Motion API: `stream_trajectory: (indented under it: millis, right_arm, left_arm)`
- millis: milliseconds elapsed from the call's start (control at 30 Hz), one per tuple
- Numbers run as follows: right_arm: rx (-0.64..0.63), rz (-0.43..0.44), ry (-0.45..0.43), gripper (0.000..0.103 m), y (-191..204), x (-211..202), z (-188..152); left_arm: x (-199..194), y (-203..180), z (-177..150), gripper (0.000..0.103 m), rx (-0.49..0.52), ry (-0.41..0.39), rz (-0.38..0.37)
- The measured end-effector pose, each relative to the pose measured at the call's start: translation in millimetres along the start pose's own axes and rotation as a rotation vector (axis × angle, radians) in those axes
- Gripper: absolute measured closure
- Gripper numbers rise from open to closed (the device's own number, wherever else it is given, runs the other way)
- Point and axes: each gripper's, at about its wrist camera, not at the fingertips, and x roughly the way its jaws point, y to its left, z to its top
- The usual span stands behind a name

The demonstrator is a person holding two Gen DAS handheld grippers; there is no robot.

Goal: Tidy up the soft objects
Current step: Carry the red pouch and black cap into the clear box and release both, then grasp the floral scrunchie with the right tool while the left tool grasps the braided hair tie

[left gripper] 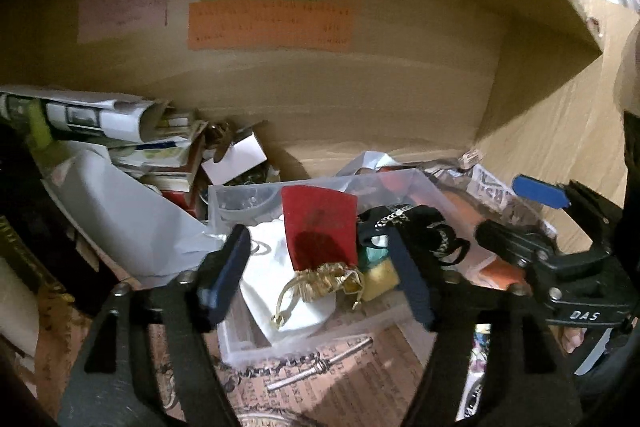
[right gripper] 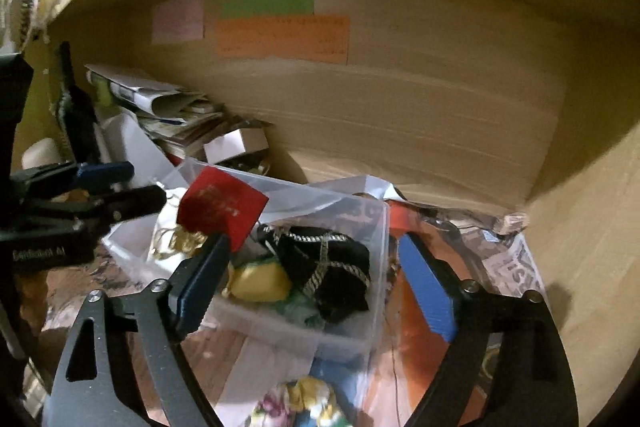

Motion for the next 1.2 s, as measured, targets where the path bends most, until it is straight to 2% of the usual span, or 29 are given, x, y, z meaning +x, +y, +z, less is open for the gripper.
stream_trajectory:
  millis: [67,167,500,800,867,900,967,1067,1200]
  right_arm:
    - [0.010,0.011,0.010,0.018,-2,-9,-9]
    - [0.017,0.020,0.049,0.017,-4,-11,-24]
    - [0.065,0.050,0.259,0.017,-15,7,-88]
    - [0.067,0.116,0.346,0.020,-9,16,-111]
    - [0.055,0.099,0.344,0.036,-9,17,-114]
    - [0.050,0.092,0.343,0.039,-8,16,-115]
    - [0.056,0.092,0.338,0.057,-11,15,-115]
    - [0.074,0.090,0.332,0.076,-16,13,-115]
    - [0.124,0.084,0.300,0.080,-27,1,-115]
  left_arm:
    - [-8,0,-3,0.016,0.003,-0.015,0.005]
    - [-18,0,-11,0.009,0.006,-0.019,0.008]
    - [-18,-16,-52,0.008,0.053,0.073,-0.016]
    - [-6,-48,-87,0.008,0.107,0.161,-0.073]
    - [-3,-53,-94,0.008,0.113,0.182,-0.085]
    - [-1,-55,-96,0.008,0.115,0.190,-0.090]
    - [1,-60,-101,0.008,0.120,0.207,-0.104]
    - [4,-68,-107,0.008,0.125,0.228,-0.126]
    - [7,-79,-110,0.008,0.130,0.250,-0.162]
